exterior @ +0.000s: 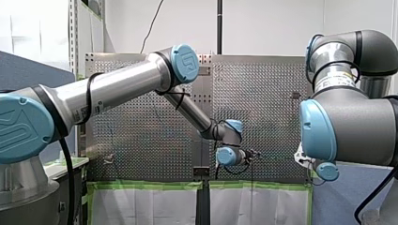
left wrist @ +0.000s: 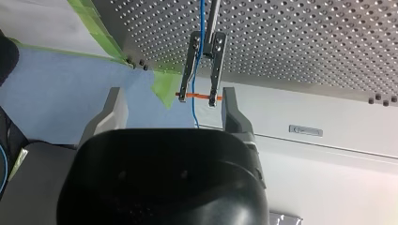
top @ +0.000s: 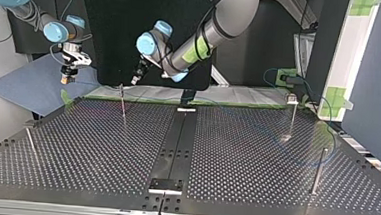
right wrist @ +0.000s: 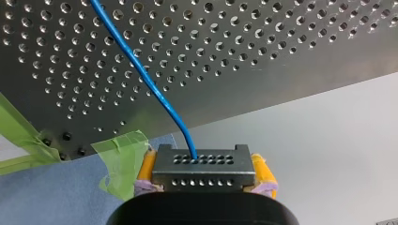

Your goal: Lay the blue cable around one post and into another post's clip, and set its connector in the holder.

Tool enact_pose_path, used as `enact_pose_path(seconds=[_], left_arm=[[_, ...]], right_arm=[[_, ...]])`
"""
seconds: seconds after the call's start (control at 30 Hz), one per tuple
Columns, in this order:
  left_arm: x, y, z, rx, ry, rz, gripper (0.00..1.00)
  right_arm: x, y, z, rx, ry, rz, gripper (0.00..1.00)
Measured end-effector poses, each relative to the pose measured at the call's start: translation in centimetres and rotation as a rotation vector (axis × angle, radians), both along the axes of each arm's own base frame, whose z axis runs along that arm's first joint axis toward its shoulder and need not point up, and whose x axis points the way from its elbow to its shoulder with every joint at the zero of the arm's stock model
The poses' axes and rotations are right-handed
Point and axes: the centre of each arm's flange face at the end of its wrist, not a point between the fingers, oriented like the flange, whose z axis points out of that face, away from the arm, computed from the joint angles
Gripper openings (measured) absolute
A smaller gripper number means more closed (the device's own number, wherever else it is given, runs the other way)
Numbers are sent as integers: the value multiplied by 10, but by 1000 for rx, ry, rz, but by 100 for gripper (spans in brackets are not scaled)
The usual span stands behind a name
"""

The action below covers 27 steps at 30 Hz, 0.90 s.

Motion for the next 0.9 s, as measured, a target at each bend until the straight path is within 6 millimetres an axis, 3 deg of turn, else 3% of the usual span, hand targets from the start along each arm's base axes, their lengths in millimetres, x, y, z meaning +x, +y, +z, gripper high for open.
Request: enact_pose_path(seconds=[0.7, 0.9], left_arm=[[-4, -2, 2, 3, -4, 23, 100], [-9, 1, 15, 21, -15, 54, 100]], right_arm=[[3, -2, 1, 8, 2, 4, 0], [3, -1, 1, 9, 2, 6, 0]])
